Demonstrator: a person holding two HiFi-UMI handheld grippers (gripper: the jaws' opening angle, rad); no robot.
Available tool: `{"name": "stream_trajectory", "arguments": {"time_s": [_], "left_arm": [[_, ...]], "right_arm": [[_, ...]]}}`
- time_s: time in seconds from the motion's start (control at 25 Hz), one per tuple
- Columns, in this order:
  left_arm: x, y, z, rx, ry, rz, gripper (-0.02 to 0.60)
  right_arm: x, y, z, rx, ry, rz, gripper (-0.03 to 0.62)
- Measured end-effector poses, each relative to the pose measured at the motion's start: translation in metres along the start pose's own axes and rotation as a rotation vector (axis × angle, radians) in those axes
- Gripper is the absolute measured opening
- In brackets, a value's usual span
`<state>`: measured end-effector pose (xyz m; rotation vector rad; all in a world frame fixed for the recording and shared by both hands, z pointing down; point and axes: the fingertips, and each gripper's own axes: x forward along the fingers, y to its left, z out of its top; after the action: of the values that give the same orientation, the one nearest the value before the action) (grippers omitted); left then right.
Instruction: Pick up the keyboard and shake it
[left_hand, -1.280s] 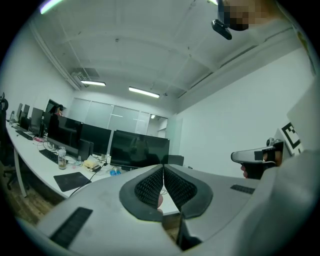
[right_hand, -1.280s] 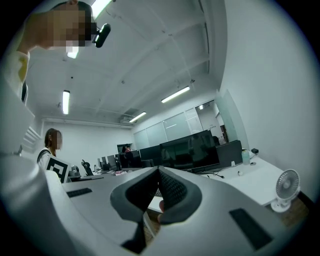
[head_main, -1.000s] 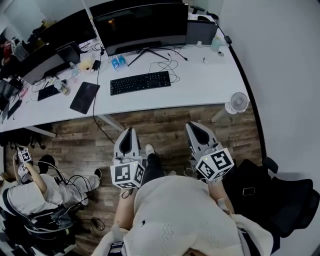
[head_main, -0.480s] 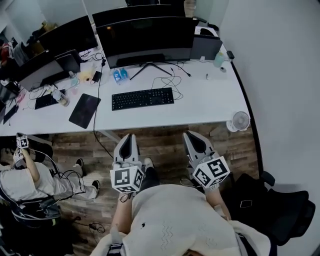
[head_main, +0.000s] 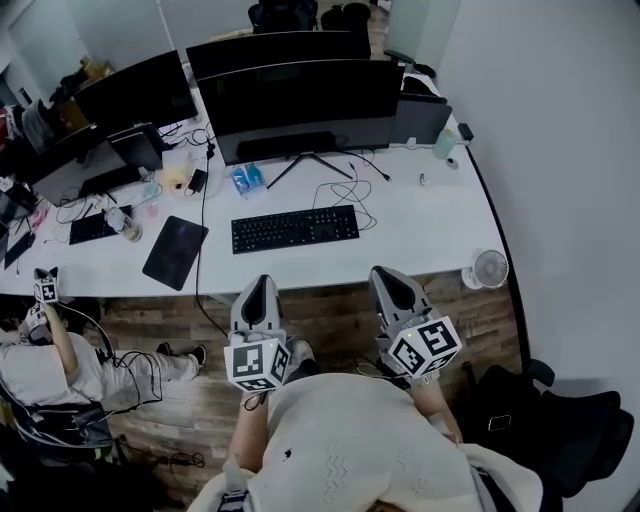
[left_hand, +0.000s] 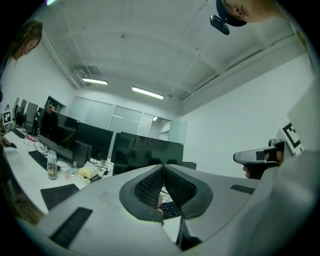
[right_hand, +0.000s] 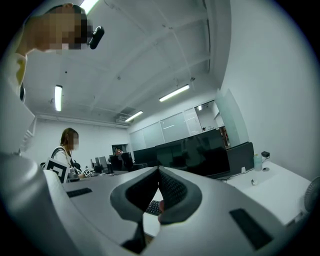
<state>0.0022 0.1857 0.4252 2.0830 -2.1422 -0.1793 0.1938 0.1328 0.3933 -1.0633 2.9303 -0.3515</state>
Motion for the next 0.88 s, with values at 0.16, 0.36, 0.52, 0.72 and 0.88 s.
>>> {"name": "stream_trajectory", "arguments": {"time_s": [0.16,0.36,0.52,0.72,0.88], "left_arm": [[0.014,0.029,0.007,-0.001,-0.007,0.002,0.017],[0.035,0.064,0.013,0.007,0.002,-0.008,0.017],[0.049,0.086,0.018,0.01,0.002,-0.016,0.017],[0.057,0.102,0.013,-0.002,0.01,-0.009,0.017],[0.06,0.106,0.01,-0.009,0.017,-0.011,0.017]], "right_arm": [[0.031,0.004,0.005,0.011,-0.019,-0.004,0.001],[0.072,0.013,0.007,0.013,-0.034,-0.005,0.001],[0.097,0.015,0.006,0.029,-0.029,-0.041,0.002],[0.112,0.008,0.0,0.038,-0.016,-0.093,0.002],[0.118,0.002,-0.002,0.04,-0.001,-0.126,0.002]]}}
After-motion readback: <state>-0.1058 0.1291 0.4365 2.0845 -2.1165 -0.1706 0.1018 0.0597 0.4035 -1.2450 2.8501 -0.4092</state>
